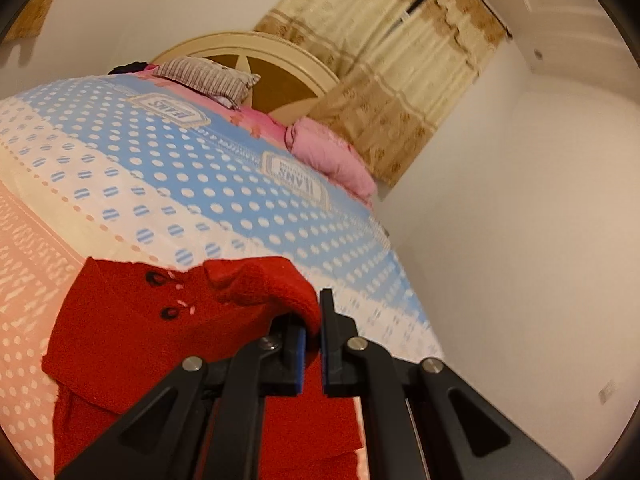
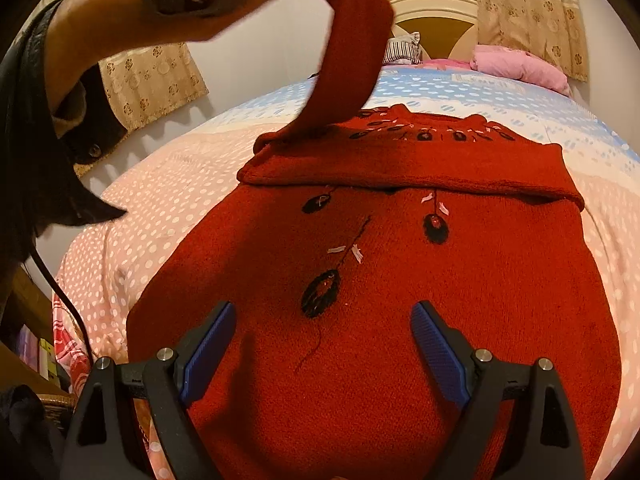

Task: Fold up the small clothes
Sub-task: 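Lift the sleeve with the left gripper and fold it over the body, then open the left gripper to release the folded sleeve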

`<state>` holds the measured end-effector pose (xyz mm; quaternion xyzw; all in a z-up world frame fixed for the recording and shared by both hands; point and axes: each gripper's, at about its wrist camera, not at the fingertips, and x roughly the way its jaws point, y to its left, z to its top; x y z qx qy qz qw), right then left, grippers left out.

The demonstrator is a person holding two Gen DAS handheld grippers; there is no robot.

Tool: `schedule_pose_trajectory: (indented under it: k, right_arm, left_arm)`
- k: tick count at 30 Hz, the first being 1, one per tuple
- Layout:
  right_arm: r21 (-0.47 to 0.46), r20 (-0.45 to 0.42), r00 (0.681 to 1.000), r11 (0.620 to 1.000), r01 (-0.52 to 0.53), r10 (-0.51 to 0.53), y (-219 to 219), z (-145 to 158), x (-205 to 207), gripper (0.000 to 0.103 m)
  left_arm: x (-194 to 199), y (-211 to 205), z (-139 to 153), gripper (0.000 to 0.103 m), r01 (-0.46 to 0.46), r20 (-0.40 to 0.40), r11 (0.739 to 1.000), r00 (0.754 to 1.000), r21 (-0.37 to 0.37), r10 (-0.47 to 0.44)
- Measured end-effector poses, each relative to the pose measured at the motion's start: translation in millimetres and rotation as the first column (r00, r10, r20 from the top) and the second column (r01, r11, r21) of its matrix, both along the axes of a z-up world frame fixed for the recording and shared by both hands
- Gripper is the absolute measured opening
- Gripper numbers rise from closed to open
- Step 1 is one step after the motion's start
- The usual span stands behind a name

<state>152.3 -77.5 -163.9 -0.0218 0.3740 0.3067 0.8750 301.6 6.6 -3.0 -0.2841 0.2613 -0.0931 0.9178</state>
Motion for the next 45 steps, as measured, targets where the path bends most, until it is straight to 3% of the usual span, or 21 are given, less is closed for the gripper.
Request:
schedule_pose_trajectory:
  k: [9, 17, 19, 21, 22, 23, 28, 30, 33, 37, 38, 39, 41, 45]
  right_arm:
    - [0.025, -0.013, 1.0, 1.0, 0.005, -0.005, -3, -3, 1, 0.09]
    - [0.032, -0.014, 1.0, 0.999, 0.005, -0.004, -4, -4, 1, 0.09]
    - [0.035, -0.014, 1.0, 0.999, 0.004, -0.003, -5, -5, 0, 0.09]
    - [0.038, -0.014, 1.0, 0.999, 0.003, -0.002, -6, -6, 0, 0.09]
    - [0.041, -0.014, 1.0, 0.999, 0.002, -0.001, -6, -6, 0, 0.09]
    - [0.043, -0.014, 1.0, 0.999, 0.001, 0.0, -6, -6, 0, 0.09]
    - [0.052, -0.014, 1.0, 0.999, 0.001, 0.0, -8, -8, 0, 0.09]
    - [0.049, -0.01, 1.0, 0.999, -0.001, 0.001, -8, -9, 0, 0.09]
    - [0.049, -0.006, 1.0, 0.999, 0.0, 0.0, -8, -10, 0, 0.09]
    - [0.036, 0.006, 1.0, 0.999, 0.004, -0.004, -6, -10, -6, 0.09]
    - [0.027, 0.012, 1.0, 1.0, 0.006, -0.006, -5, -11, -7, 0.09]
    - [0.019, 0.017, 1.0, 1.0, 0.008, -0.008, -4, -10, -8, 0.09]
    - [-0.005, 0.027, 1.0, 1.0, 0.012, -0.012, 0, -10, -9, 0.09]
    - [-0.041, 0.043, 0.999, 0.999, 0.017, -0.015, 3, -10, -13, 0.09]
  left_arm:
    - [6, -47, -31, 0.005, 0.072, -0.079, 0.991, 0.995, 0.115, -0.064]
    - [9, -84, -57, 0.007, 0.172, -0.184, 0.964, 0.974, 0.202, -0.135]
    - [9, -90, -61, 0.018, 0.199, -0.213, 0.951, 0.966, 0.237, -0.15]
    - [6, -91, -63, 0.038, 0.215, -0.235, 0.939, 0.96, 0.267, -0.153]
    - [2, -88, -62, 0.059, 0.214, -0.244, 0.933, 0.959, 0.289, -0.144]
    - [1, -84, -63, 0.069, 0.206, -0.239, 0.93, 0.962, 0.303, -0.135]
    - [-21, -45, -61, 0.07, 0.167, -0.195, 0.904, 0.976, 0.393, -0.095]
    - [-32, -26, -65, 0.073, 0.141, -0.188, 0.887, 0.98, 0.441, -0.062]
    - [-51, 8, -80, 0.076, 0.075, -0.183, 0.834, 0.983, 0.547, 0.032]
    - [-64, 45, -115, 0.076, 0.051, -0.241, 0.754, 0.96, 0.655, 0.144]
    - [-65, 54, -125, 0.076, 0.059, -0.269, 0.748, 0.949, 0.661, 0.162]
    - [-64, 61, -132, 0.077, 0.066, -0.288, 0.754, 0.943, 0.654, 0.167]
    - [-60, 76, -136, 0.094, 0.037, -0.279, 0.785, 0.944, 0.618, 0.175]
    - [-47, 95, -135, 0.096, -0.023, -0.287, 0.807, 0.928, 0.59, 0.237]
